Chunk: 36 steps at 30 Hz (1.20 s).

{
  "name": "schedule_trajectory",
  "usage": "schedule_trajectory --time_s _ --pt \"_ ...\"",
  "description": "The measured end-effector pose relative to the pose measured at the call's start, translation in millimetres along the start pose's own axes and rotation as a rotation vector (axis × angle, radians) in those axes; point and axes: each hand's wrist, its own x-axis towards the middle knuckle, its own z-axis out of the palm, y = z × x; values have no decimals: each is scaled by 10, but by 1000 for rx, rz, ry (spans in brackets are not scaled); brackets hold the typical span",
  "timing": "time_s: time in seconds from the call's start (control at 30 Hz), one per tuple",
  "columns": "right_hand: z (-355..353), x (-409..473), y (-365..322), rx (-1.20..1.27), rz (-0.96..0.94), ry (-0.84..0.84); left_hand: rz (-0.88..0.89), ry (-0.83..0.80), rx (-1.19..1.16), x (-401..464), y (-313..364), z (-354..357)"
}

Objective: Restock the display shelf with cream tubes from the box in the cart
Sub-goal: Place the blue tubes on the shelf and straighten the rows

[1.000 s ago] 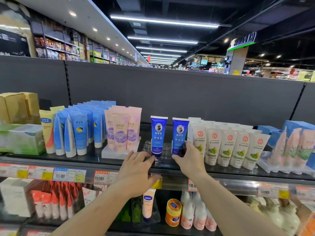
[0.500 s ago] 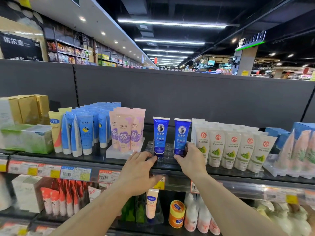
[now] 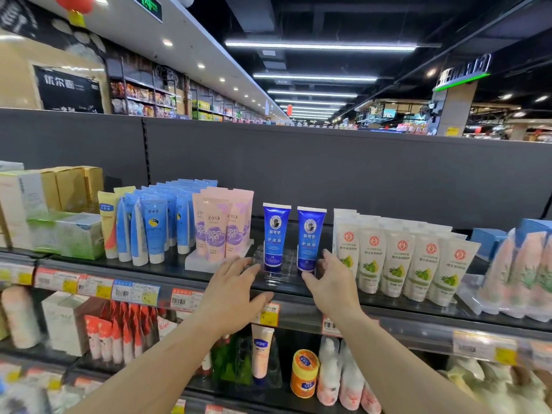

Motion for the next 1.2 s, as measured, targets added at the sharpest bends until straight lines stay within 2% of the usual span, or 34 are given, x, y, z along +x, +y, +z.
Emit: schedule_trajectory --time_s 0.23,0.43,0.5,0.63,0.7,0.8,0.97,1.2 --pt "-145 -153 11 44 8 -50 -61 -41 -13 -63 -47 7" --pt "-231 -250 -29 11 30 6 -28 -77 -73 -86 -74 -78" --pt "-211 -299 -101 5 23 16 -24 -20 -125 -120 -140 -103" --pt "-60 -378 -302 -15 -12 -11 -111 210 -161 -171 -439 -177" --pt "67 -403 -412 -63 -34 -14 -154 240 -157 -189 -607 -235" --pt "330 -462 -557 -134 -83 -52 -168 191 -96 -176 -847 -277" --pt "726 -533 -689 -193 -113 -129 -159 -12 -2 -155 -1062 -230" --pt "765 -557 -706 -208 -83 -133 -108 -19 -18 -133 -1134 -215"
